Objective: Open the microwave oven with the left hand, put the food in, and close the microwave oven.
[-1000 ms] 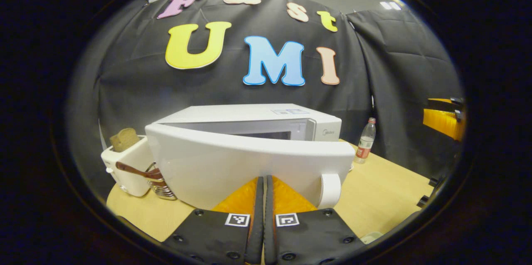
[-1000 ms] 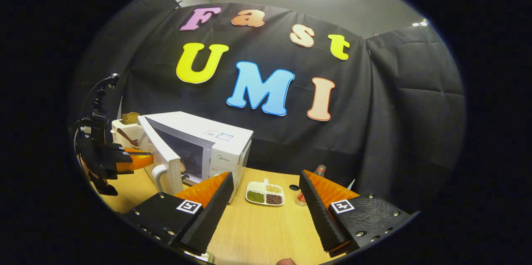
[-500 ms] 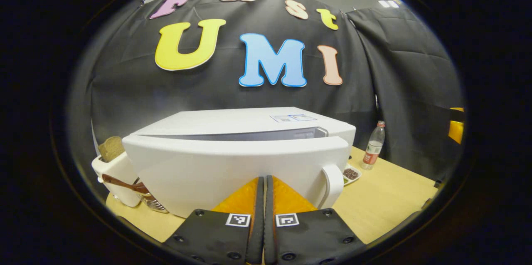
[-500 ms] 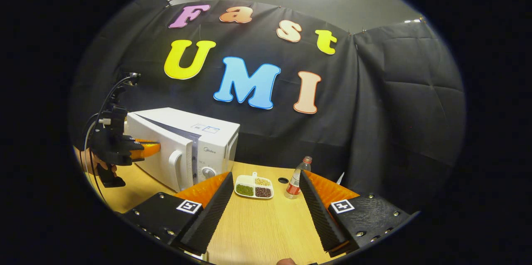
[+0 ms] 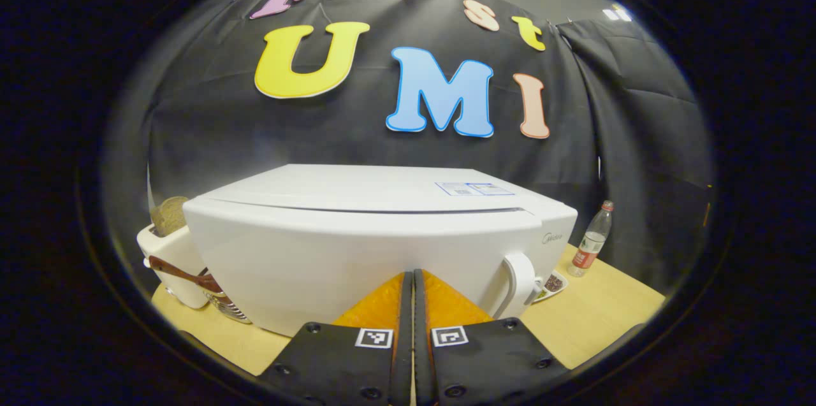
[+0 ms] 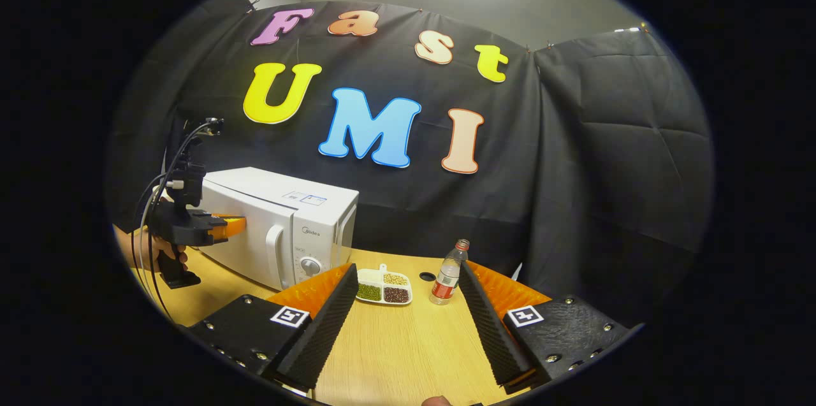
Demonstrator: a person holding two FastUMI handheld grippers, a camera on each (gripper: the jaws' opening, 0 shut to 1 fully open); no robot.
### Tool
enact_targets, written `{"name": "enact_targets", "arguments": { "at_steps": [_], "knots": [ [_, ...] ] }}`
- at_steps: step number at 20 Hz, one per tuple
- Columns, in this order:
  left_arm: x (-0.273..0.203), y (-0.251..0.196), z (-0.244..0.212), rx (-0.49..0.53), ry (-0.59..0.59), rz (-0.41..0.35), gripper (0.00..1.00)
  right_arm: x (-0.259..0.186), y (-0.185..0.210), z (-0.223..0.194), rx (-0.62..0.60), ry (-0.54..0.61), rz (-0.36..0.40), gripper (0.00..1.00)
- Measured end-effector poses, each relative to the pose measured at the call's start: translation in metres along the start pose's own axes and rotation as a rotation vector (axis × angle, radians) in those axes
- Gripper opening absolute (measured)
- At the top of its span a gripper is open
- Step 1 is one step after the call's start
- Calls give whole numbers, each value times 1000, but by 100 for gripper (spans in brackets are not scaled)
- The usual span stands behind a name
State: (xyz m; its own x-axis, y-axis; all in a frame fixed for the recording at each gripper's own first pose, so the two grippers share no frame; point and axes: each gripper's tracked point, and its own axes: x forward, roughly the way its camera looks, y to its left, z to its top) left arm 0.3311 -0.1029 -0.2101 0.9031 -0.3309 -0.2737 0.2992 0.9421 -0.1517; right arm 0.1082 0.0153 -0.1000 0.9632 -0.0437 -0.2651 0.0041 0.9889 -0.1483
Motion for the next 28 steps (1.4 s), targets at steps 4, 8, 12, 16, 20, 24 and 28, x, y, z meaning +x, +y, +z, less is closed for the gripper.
{"name": "enact_targets", "arguments": {
  "at_steps": [4, 8, 12, 16, 20, 24, 28],
  "knots": [
    [4, -5, -8, 57, 67, 30, 10, -7, 4, 11, 11, -34, 24, 97],
    [-30, -12, 12, 34, 24, 46, 9, -19, 4, 16, 32, -57, 69, 97],
    [-88, -17, 37, 33, -36, 80, 9, -34, -2, 22, 81, -82, 110, 97],
    [-159, -26, 60, 33, -110, 126, 8, -51, -17, 25, 123, -104, 121, 97],
    [-223, -37, 67, 52, -145, 177, 9, -73, -25, 28, 145, -126, 164, 97],
    [-273, -46, 74, 39, -170, 207, 8, -90, -26, 35, 123, -167, 191, 97],
    [-322, -51, 89, 31, -211, 220, 9, -110, -17, 49, 135, -213, 213, 97]
  ]
}}
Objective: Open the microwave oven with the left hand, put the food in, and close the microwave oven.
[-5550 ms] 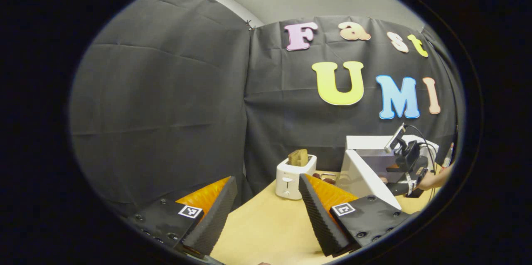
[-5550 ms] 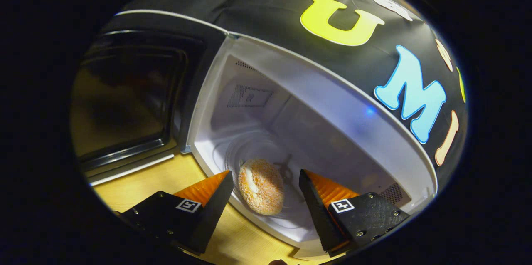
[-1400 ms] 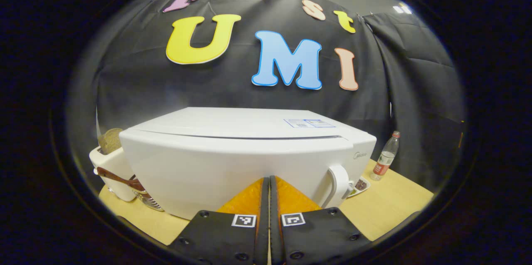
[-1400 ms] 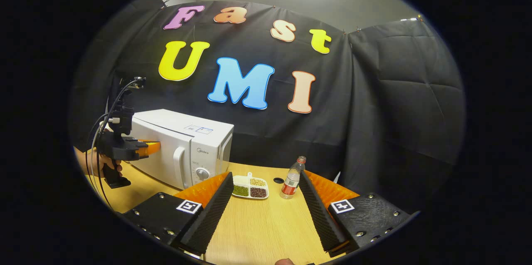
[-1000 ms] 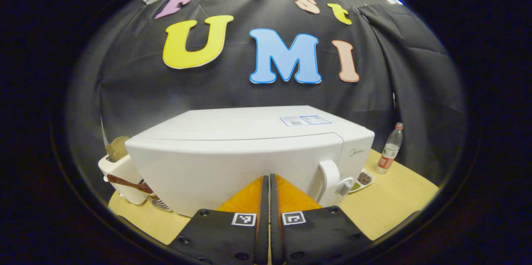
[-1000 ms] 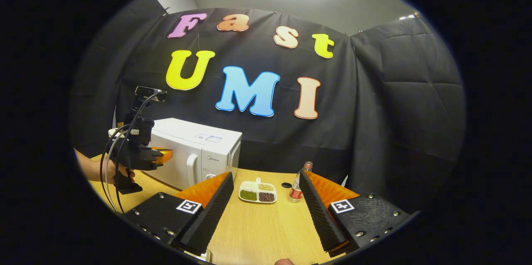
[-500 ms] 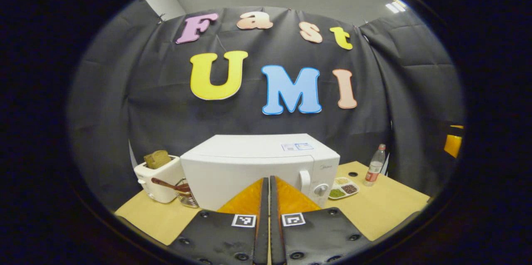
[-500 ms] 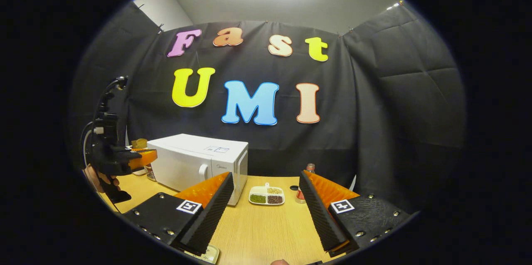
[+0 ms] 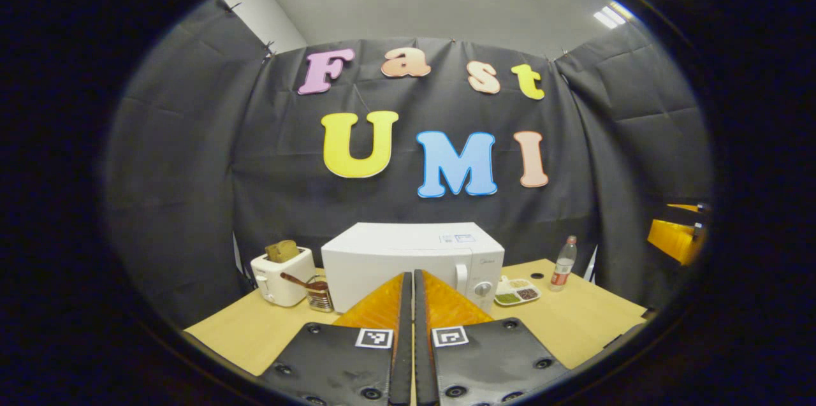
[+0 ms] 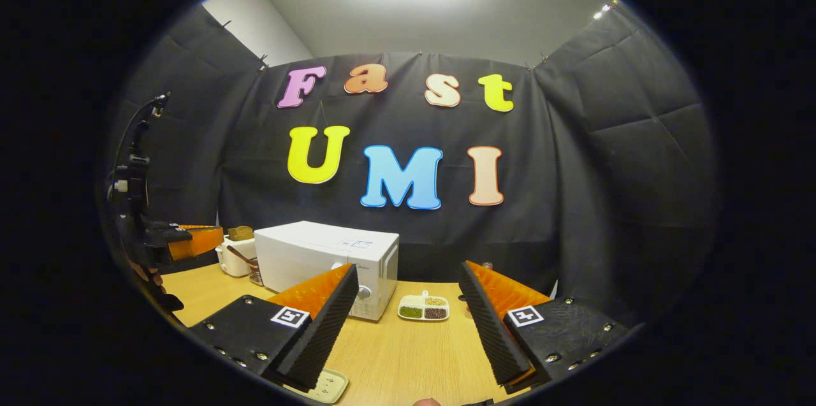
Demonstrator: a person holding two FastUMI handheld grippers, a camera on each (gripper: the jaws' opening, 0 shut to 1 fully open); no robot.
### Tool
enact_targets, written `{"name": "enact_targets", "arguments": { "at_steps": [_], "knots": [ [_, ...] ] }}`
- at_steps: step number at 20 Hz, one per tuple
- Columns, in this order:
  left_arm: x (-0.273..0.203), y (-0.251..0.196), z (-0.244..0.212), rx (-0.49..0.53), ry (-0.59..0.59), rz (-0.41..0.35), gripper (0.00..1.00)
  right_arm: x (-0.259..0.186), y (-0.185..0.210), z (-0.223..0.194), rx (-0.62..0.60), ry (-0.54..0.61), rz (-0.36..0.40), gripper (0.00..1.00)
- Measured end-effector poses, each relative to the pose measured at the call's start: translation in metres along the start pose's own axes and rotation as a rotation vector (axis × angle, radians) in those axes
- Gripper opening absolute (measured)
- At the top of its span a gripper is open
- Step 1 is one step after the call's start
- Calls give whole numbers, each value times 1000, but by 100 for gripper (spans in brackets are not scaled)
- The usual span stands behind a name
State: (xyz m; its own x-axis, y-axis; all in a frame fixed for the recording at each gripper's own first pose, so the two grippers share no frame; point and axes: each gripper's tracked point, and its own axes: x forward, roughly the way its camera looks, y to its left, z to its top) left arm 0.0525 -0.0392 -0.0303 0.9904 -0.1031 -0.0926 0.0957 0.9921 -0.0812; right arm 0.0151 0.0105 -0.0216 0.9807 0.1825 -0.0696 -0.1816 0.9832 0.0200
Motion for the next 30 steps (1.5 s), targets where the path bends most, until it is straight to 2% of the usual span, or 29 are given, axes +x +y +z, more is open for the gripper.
{"name": "enact_targets", "arguments": {
  "at_steps": [1, 8, 9, 12, 14, 15, 16, 18, 21, 22, 30],
  "knots": [
    [-10, 4, 3, -4, -5, 5, 13, -4, 3, 3, 1, -9, -3, 97],
    [-75, 29, 22, 3, -45, 3, 13, -35, 37, 15, 27, -42, -31, 97],
    [-84, 31, 23, 0, -45, -8, 9, -40, 41, 17, 24, -47, -35, 97],
    [-107, 45, 20, -4, -44, -1, 16, -55, 56, 20, 23, -50, -36, 97],
    [-120, 57, 19, -6, -45, 13, 15, -64, 63, 17, 20, -43, -38, 97],
    [-124, 62, 19, -4, -46, 17, 22, -68, 65, 16, 19, -41, -40, 97],
    [-130, 65, 19, 1, -50, 19, 22, -72, 67, 16, 18, -36, -42, 97],
    [-136, 69, 19, 7, -57, 16, 39, -78, 71, 14, 18, -29, -47, 97],
    [-139, 79, 23, 11, -76, 29, 94, -84, 75, 16, 17, -29, -56, 97],
    [-141, 80, 22, 9, -80, 35, 97, -86, 76, 17, 13, -31, -57, 97],
    [-141, 99, 29, 22, -103, 67, 98, -84, 94, 34, 13, -68, -33, 97]
  ]
}}
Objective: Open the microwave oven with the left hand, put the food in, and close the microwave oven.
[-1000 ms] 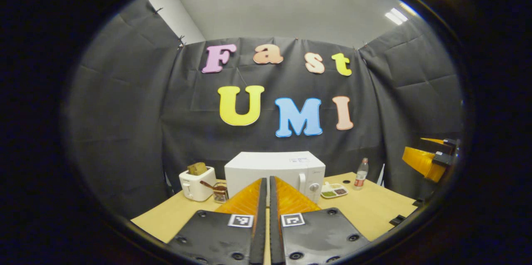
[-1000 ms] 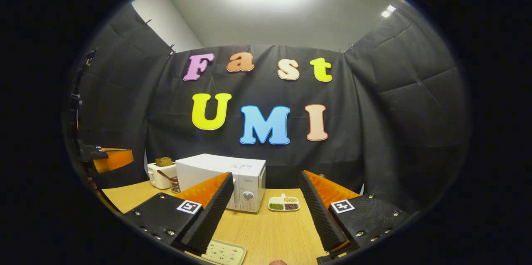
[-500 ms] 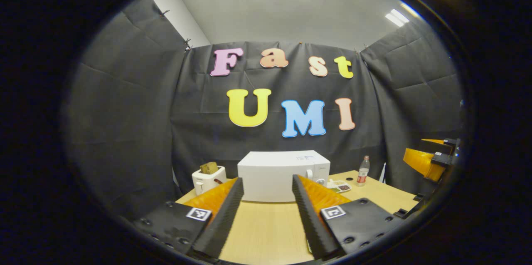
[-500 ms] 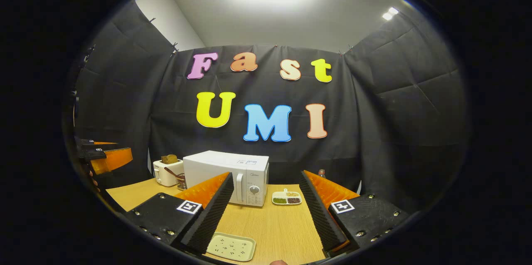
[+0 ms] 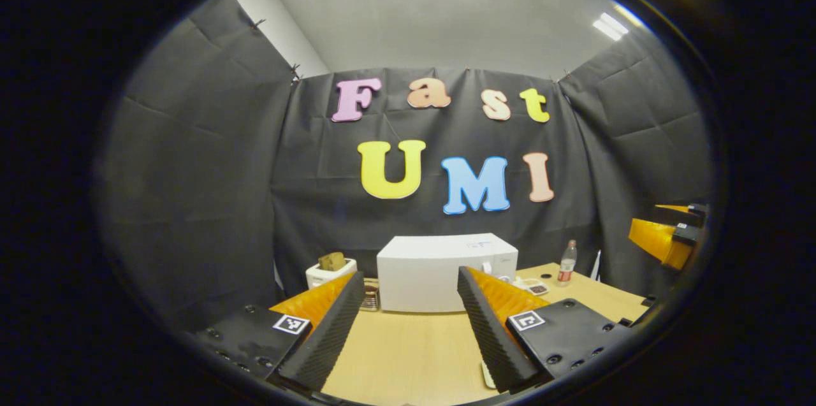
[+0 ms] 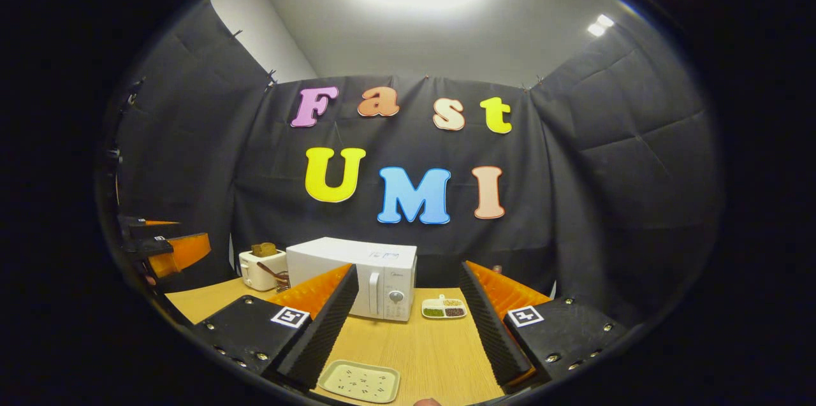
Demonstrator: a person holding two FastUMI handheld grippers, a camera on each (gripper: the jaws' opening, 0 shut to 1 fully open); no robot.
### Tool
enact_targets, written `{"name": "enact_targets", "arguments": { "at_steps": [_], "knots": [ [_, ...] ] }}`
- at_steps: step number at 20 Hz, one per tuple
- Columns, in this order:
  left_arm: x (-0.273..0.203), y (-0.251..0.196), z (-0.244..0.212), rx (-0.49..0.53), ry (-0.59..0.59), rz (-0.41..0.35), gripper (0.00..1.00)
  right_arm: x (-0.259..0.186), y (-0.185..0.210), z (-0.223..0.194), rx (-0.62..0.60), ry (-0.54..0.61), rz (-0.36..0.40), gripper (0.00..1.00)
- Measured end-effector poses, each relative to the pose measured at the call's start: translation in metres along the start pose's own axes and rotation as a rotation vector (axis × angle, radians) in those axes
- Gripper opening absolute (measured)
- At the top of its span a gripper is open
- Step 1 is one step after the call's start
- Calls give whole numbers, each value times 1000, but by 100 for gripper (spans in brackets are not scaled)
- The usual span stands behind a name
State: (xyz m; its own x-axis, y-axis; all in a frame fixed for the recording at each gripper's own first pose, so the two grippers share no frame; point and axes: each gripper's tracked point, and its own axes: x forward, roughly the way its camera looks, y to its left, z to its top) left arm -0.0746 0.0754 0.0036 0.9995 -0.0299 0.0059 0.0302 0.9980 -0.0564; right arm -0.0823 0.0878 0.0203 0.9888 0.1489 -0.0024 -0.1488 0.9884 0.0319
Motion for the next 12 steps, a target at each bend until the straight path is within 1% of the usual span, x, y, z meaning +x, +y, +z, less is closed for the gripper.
{"name": "enact_targets", "arguments": {
  "at_steps": [7, 10, 12],
  "knots": [
    [-2, 13, 3, -9, -17, 18, 97, 9, 13, 14, -18, -46, 23, 97],
    [-2, 9, 9, -8, -42, -5, 97, 12, 16, 11, -18, -41, 28, 97],
    [-1, 10, 9, -3, -46, -3, 96, 12, 13, 14, -27, -47, 25, 97]
  ]
}}
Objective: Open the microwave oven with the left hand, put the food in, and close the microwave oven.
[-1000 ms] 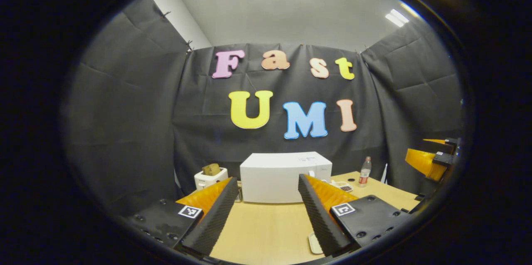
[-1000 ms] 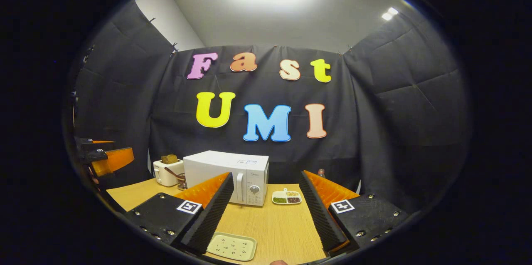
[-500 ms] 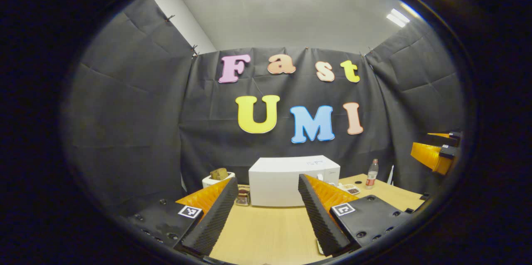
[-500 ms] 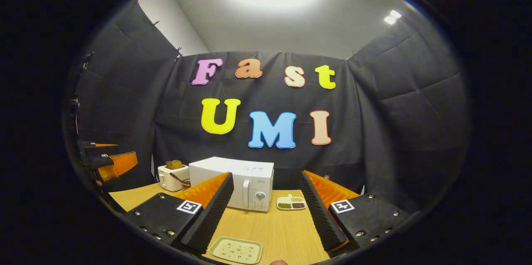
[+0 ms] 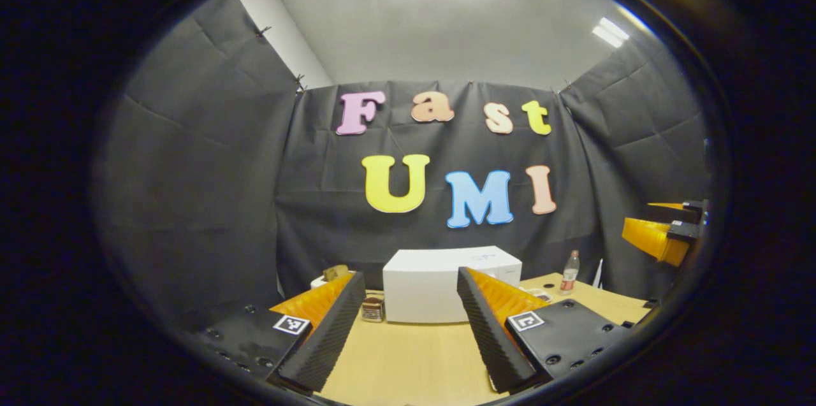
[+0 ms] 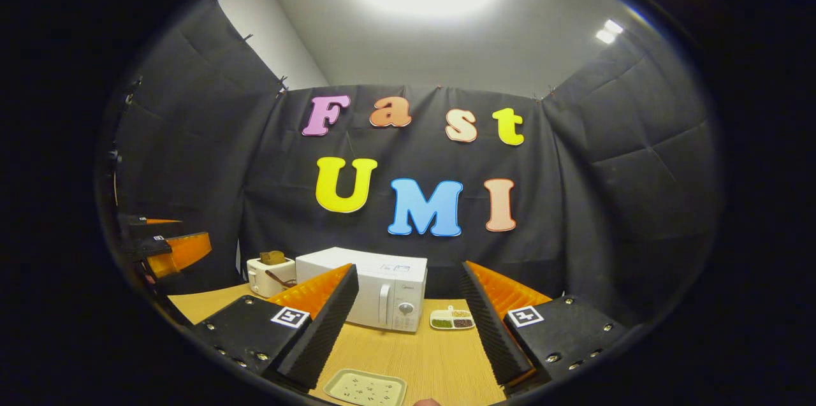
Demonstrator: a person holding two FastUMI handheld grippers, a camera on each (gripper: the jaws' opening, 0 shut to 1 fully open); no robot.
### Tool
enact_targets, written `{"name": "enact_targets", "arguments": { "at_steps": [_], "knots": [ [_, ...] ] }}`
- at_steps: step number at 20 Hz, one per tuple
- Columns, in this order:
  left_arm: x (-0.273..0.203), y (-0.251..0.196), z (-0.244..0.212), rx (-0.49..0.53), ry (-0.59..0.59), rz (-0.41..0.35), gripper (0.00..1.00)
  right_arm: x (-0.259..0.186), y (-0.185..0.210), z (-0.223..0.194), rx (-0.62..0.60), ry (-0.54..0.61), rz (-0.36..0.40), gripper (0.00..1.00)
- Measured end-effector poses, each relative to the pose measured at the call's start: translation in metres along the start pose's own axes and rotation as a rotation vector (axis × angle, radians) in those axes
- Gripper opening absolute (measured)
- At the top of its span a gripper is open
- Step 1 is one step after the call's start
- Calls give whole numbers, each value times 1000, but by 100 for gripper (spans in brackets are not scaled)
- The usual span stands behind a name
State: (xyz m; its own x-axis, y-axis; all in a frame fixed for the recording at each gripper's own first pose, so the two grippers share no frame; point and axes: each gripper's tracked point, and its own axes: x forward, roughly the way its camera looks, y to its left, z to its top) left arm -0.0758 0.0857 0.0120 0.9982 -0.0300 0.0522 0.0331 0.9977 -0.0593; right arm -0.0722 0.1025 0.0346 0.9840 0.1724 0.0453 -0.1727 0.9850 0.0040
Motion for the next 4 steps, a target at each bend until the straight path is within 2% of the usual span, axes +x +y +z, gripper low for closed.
{"name": "enact_targets", "arguments": {
  "at_steps": [4],
  "knots": [
    [4, -6, -1, -6, -10, -12, 96, 0, -6, 3, -12, -3, -12, 97]
  ]
}}
